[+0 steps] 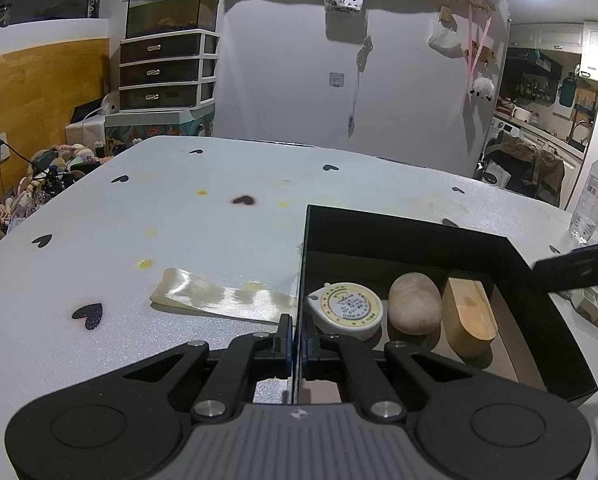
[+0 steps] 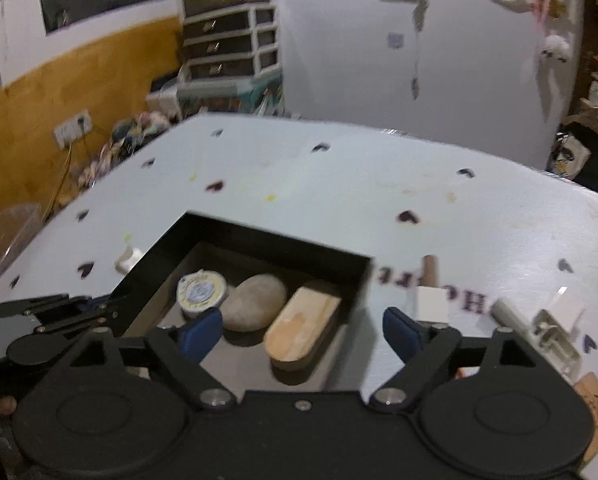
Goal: Organize rigid objects
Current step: 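Move the right tool to the carved wooden plaque and grasp it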
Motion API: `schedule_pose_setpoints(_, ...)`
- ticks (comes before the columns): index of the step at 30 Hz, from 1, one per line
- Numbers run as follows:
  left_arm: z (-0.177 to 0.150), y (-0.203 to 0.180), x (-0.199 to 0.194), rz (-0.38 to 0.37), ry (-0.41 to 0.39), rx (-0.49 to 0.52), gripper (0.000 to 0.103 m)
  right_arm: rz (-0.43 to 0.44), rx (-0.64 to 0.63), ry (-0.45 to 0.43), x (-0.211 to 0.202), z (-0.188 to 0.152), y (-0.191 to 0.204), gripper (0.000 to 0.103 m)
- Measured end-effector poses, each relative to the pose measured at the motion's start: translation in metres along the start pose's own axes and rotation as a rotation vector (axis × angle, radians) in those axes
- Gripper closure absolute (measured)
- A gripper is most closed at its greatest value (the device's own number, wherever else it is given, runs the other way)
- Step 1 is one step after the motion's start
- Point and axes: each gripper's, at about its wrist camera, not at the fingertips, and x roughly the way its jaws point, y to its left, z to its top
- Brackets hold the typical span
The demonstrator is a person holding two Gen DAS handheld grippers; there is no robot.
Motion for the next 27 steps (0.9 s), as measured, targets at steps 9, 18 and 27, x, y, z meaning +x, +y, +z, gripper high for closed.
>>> schedule_pose_setpoints(9, 0.001, -0.002, 0.0, 0.009, 0.004, 0.008, 0.1, -0.105, 0.154, -0.096, -0.029, -0.029, -0.071, 0.009)
schedule_pose_setpoints(18, 0.002, -0.005, -0.001, 0.025, 0.002, 0.008, 0.1, -0.309, 0.277, -0.109, -0.029, -0.072, -0.143, 0.009)
schedule_pose_setpoints(27, 0.004, -0.007, -0.001, 0.033, 0.012, 0.011, 0.1, -0.423, 0.417, -0.04, -0.016, -0.1, -0.187, 0.009)
